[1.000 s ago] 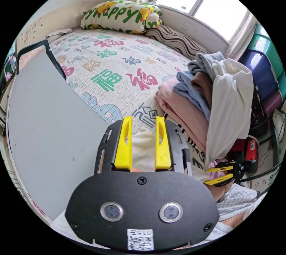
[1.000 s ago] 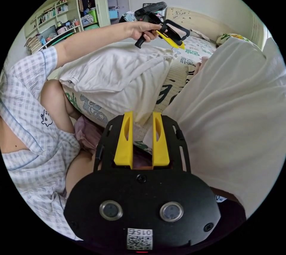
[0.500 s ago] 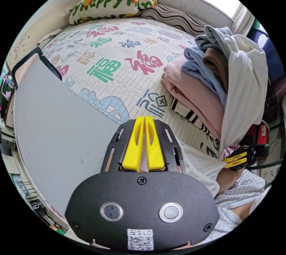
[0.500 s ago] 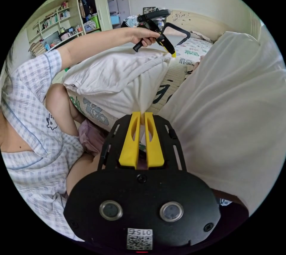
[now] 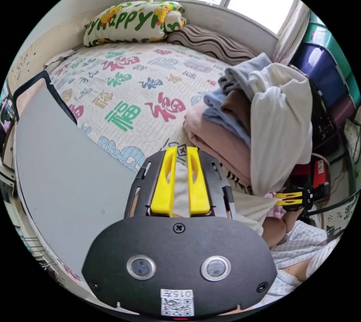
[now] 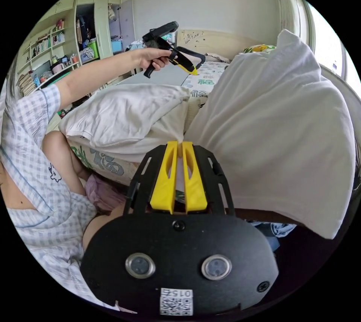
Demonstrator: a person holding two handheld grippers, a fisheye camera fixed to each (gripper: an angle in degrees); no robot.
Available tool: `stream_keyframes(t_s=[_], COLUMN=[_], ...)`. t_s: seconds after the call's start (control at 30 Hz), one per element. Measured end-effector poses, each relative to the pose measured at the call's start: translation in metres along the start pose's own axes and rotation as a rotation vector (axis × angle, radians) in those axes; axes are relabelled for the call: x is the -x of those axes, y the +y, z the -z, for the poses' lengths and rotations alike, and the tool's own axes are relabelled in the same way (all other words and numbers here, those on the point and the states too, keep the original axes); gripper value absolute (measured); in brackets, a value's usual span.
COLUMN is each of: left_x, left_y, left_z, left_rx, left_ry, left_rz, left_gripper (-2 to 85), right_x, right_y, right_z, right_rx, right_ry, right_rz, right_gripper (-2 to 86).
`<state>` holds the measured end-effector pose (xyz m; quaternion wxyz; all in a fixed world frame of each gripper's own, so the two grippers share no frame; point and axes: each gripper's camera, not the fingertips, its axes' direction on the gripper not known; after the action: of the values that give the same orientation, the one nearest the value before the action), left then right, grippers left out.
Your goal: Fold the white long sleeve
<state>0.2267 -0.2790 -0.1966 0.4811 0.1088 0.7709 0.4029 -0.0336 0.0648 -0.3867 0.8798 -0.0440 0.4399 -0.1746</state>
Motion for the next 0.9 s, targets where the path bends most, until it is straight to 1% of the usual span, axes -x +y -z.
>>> stream_keyframes(t_s=[0.1, 0.23, 0.47, 0.5, 0.57, 0.6, 0.67, 0.73, 0.8, 0.87, 0.9], left_x=[0.004, 0.005, 0.0, 0.002, 0.008, 0.009, 0.009, 0.007, 0.007, 0.022, 0.028], left_y=[0.007, 0.008, 0.028, 0.031, 0.041, 0.043, 0.053, 0.06, 0.074, 0.109, 0.12], left_z=[-0.029, -0.066, -0.061, -0.059, -0.041, -0.036, -0.011, 0.009, 0.032, 0.066, 0.075], left_rx=[0.069, 0.213, 0.229, 0.214, 0.08, 0.045, -0.098, -0.18, -0.254, -0.368, -0.399], left_ry=[-0.038, -0.058, -0.113, -0.117, -0.108, -0.109, -0.077, -0.039, -0.006, 0.112, 0.142], left_rz=[0.019, 0.005, -0.097, -0.089, -0.055, -0.046, -0.044, -0.057, -0.075, -0.062, -0.056], left_gripper=[6.9, 7.1, 1.9, 1.7, 1.3, 1.2, 1.1, 1.1, 1.0, 1.0, 1.0], right_x=[0.01, 0.02, 0.017, 0.018, 0.019, 0.02, 0.019, 0.02, 0.025, 0.039, 0.044], right_y=[-0.005, -0.006, -0.002, -0.002, -0.001, 0.0, 0.003, 0.007, 0.01, 0.012, 0.013], right_z=[-0.004, -0.008, -0.005, -0.004, 0.001, 0.004, 0.019, 0.03, 0.041, 0.059, 0.064], right_rx=[0.035, 0.058, 0.025, 0.021, 0.022, 0.008, -0.063, -0.105, -0.149, -0.228, -0.253], right_ry=[0.043, 0.062, 0.007, 0.011, 0.125, 0.145, 0.22, 0.26, 0.227, 0.101, 0.05], right_rz=[0.027, 0.057, 0.026, 0.022, -0.007, -0.014, -0.088, -0.136, -0.154, -0.104, -0.08], right_gripper=[1.2, 1.2, 0.8, 0.7, 0.6, 0.6, 0.5, 0.4, 0.4, 0.5, 0.5])
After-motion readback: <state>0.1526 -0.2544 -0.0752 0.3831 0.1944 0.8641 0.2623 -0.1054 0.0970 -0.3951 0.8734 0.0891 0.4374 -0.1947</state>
